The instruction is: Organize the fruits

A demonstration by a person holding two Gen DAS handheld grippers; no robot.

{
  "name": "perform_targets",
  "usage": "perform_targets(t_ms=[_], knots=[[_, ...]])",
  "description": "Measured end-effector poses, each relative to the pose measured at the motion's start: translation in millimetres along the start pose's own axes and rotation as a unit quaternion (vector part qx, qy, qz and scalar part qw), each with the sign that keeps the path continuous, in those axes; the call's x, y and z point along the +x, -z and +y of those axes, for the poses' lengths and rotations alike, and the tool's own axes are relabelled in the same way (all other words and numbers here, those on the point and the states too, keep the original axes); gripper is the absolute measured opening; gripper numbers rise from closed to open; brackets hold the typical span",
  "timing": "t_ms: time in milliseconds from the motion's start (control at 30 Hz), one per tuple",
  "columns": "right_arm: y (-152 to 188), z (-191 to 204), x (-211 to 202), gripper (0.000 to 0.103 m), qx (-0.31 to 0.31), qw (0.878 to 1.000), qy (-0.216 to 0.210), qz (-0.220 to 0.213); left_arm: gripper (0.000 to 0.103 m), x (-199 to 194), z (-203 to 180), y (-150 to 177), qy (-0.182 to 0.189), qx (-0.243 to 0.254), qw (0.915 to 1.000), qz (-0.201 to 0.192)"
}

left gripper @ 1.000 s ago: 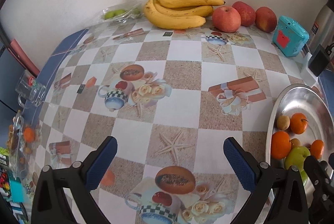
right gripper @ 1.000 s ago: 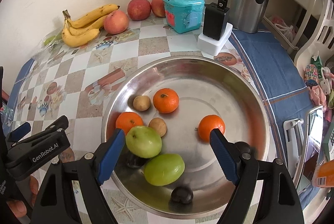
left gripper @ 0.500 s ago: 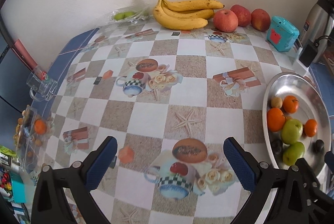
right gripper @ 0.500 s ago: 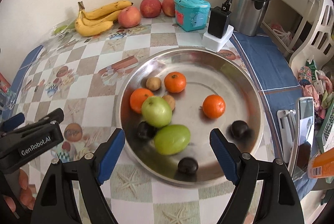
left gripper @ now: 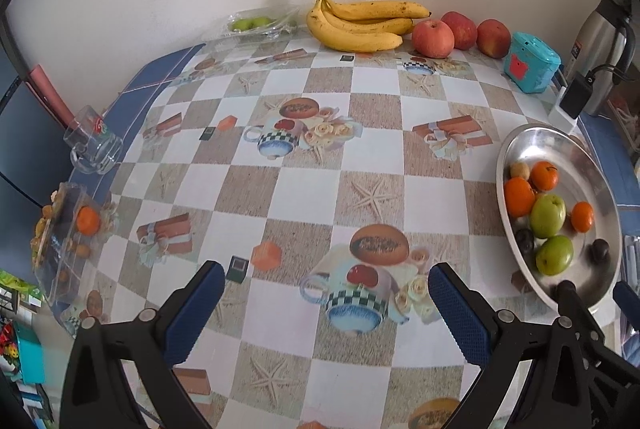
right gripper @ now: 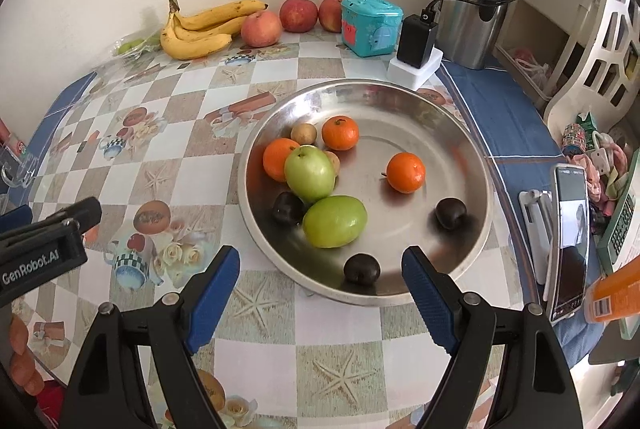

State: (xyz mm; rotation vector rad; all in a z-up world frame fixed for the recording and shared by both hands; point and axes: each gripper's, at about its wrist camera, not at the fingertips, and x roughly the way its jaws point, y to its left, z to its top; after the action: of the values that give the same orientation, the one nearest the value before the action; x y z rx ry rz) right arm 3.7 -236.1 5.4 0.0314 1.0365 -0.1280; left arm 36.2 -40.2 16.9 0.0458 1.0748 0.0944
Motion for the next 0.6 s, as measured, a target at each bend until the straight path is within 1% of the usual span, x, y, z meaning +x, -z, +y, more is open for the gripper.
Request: perform_targets(t_ms=[333, 500, 600], knots=[[4, 0, -8, 0.084, 0.000, 1.000, -0.002, -0.011, 0.103, -6, 6, 9, 0.005, -0.005, 1.0000, 0.003], [4, 2, -13, 0.084, -0.003, 1.000, -0.003, -0.019, 0.103, -12, 8, 10, 0.007, -0.006, 0.9999, -0.005], [4, 1, -15, 0.084, -0.003, 1.000, -0.002, -0.021, 0.103, -13, 8, 12, 0.004, -0.004, 1.0000, -0.002]])
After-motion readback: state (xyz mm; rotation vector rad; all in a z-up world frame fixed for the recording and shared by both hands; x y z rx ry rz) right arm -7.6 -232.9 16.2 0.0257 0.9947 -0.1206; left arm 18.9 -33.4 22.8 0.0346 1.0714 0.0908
